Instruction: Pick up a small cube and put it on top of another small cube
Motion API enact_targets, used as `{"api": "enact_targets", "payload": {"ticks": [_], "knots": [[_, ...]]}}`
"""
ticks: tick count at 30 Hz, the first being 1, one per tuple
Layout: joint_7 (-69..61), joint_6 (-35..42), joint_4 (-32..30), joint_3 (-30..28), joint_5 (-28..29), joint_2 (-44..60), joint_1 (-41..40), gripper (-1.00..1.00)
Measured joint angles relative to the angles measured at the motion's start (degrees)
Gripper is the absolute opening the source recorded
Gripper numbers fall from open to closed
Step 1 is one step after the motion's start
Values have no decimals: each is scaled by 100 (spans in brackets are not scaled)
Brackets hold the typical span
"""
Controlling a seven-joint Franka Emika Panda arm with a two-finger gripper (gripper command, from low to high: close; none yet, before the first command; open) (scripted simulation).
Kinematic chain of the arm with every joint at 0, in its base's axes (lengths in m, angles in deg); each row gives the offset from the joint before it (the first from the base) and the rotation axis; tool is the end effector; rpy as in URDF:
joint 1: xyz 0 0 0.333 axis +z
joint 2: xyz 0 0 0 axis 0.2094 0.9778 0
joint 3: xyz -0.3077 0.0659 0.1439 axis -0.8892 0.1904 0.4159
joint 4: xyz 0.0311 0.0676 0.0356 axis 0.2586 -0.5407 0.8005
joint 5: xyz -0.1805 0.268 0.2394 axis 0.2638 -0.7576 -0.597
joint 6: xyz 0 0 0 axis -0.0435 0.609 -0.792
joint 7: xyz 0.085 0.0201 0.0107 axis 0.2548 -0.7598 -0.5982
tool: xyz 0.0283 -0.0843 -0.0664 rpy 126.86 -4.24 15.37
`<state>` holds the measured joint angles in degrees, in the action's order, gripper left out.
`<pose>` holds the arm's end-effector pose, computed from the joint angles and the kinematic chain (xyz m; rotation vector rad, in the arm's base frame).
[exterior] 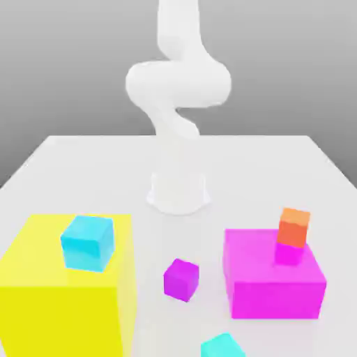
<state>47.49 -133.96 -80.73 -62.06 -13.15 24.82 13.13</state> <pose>0.3725 0.0033 0.6998 -2.5043 0.9978 -0.9565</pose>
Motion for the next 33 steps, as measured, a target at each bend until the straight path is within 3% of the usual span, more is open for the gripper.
{"api": "enact_targets", "payload": {"ticks": [27,32,33], "knots": [[-1857,-1776,-115,8,-54,5639,660,0],[-1925,-2446,24,23,-1,6677,676,0],[-1926,-2576,56,24,-1,6843,675,-100]]}}
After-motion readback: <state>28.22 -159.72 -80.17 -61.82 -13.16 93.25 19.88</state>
